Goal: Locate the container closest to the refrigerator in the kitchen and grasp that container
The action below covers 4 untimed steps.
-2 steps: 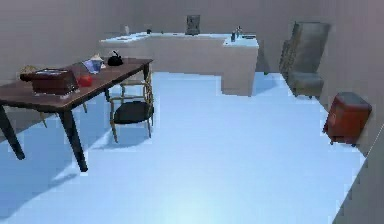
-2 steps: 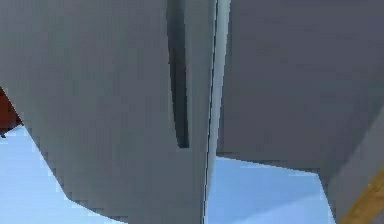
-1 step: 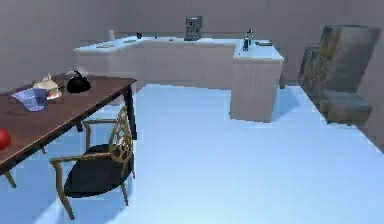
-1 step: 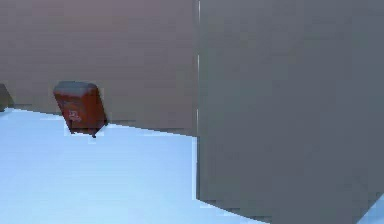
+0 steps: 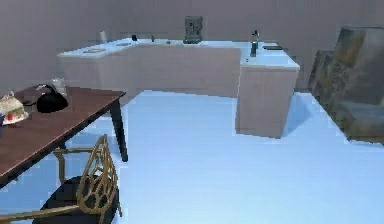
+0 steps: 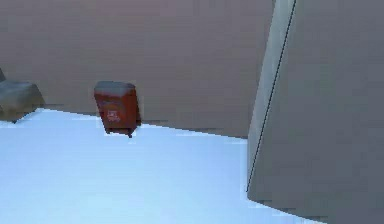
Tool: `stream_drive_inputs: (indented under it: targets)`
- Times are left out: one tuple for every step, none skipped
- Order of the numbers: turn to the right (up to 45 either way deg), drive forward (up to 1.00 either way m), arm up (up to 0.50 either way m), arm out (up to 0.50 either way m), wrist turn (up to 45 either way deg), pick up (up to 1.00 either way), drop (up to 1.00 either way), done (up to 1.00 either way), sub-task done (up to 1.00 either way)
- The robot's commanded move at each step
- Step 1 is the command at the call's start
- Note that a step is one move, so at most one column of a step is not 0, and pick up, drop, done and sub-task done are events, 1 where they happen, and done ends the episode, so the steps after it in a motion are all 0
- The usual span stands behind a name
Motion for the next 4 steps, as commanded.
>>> stream_drive_inputs:
  targets:
    - [0.0, 1.00, 0.00, 0.00, 0.0, 0.00, 0.00, 0.00, 0.00]
    - [-6.0, 0.00, 0.00, 0.00, 0.0, 0.00, 0.00, 0.00, 0.00]
    - [0.0, 0.80, 0.00, 0.00, 0.0, 0.00, 0.00, 0.00, 0.00]
    - [-9.0, 0.00, 0.00, 0.00, 0.0, 0.00, 0.00, 0.00, 0.00]
